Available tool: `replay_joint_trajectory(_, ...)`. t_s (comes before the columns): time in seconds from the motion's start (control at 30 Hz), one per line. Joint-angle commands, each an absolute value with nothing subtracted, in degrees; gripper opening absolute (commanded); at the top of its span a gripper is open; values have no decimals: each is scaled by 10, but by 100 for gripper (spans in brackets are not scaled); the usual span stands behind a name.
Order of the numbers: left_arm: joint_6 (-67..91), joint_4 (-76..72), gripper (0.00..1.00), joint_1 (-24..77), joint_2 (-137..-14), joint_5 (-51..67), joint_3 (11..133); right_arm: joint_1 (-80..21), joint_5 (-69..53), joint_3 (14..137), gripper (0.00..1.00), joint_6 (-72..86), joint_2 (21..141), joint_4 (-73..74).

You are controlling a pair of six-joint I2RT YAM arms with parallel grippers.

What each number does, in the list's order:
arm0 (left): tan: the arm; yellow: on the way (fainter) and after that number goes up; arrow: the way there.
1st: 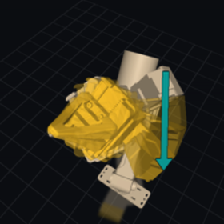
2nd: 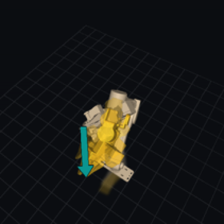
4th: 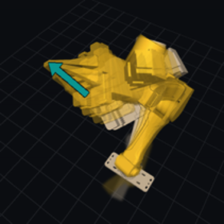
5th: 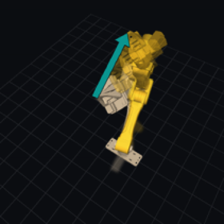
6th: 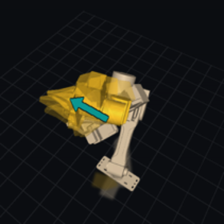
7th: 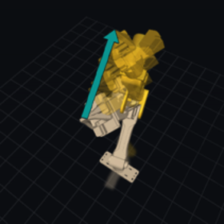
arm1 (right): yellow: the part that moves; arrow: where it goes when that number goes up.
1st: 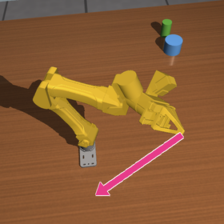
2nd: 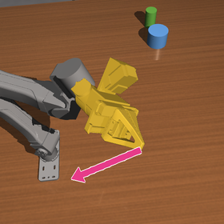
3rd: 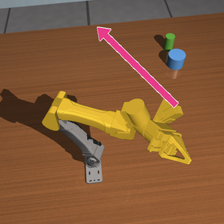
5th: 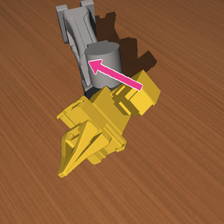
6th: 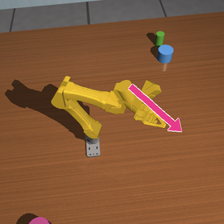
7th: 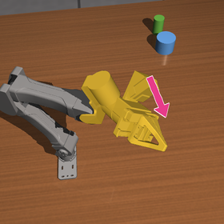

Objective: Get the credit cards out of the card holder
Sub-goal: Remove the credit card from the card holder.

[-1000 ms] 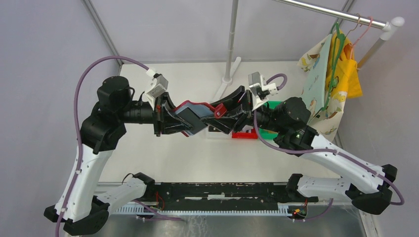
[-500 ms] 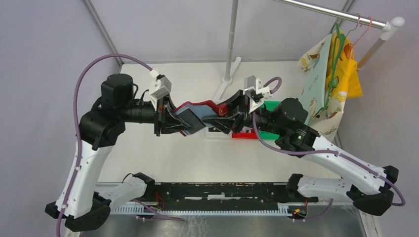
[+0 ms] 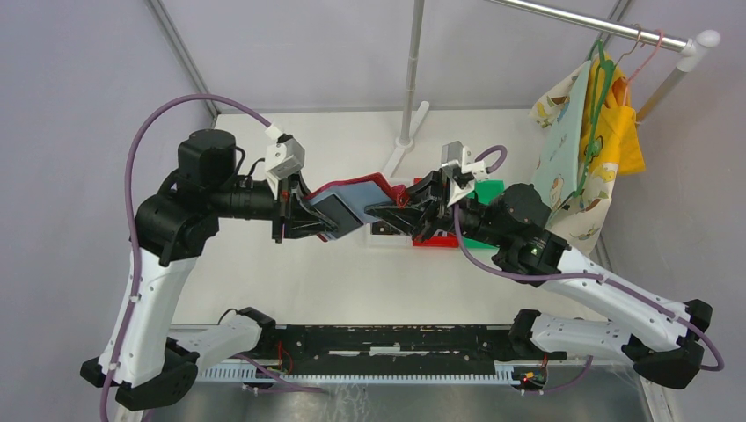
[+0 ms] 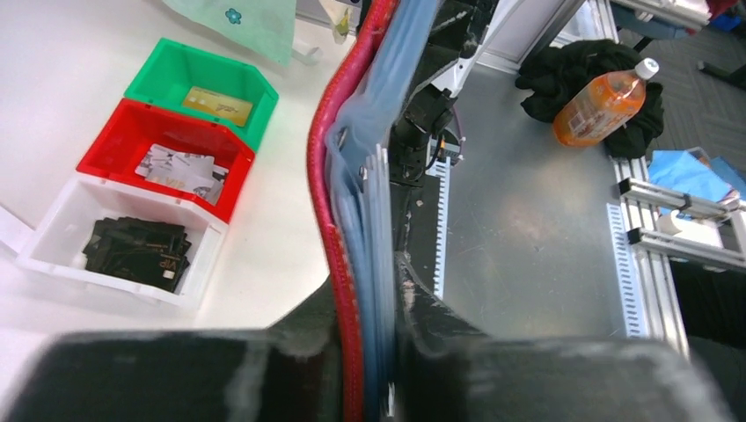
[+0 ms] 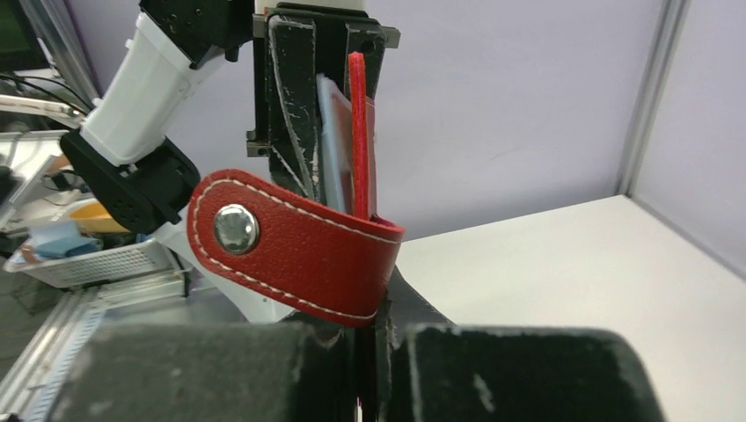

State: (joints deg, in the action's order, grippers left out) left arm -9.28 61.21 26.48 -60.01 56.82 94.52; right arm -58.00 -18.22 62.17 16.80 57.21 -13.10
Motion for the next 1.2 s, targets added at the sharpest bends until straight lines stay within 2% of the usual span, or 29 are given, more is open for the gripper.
replay_joint_trajectory(0.0,-115,600,34,267,-596,571,957,-578,-190,631,0,190,576,-207)
replay_joint_trajectory(0.07,-76,555,64,268,-585,562,934,-578,-183,606,0,228,574,-271)
replay_joint_trajectory(0.1,-49,521,73,268,-574,557,914,-579,-178,592,0,243,572,-307)
replay_joint_trajectory(0.17,7,437,80,267,-543,548,865,-579,-168,576,0,271,570,-354)
replay_joint_trajectory(0.33,137,258,79,267,-479,520,772,-579,-136,530,0,323,562,-446)
replay_joint_trajectory(0.5,197,216,63,267,-474,522,759,-579,-128,507,0,361,564,-505)
replay_joint_trajectory(0.73,225,190,47,267,-463,511,747,-580,-140,491,0,400,581,-569)
replay_joint_trajectory(0.87,231,184,50,267,-464,503,759,-580,-143,482,0,409,587,-580)
replay_joint_trajectory(0.93,238,175,63,267,-465,507,763,-581,-143,481,0,413,589,-580)
replay_joint_trajectory(1.0,243,156,70,268,-465,519,760,-583,-142,478,0,416,591,-585)
replay_joint_trajectory(1.07,255,140,69,267,-466,527,756,-586,-140,476,0,417,593,-589)
replay_joint_trajectory(1.17,264,137,63,267,-477,530,763,-590,-146,479,0,415,593,-591)
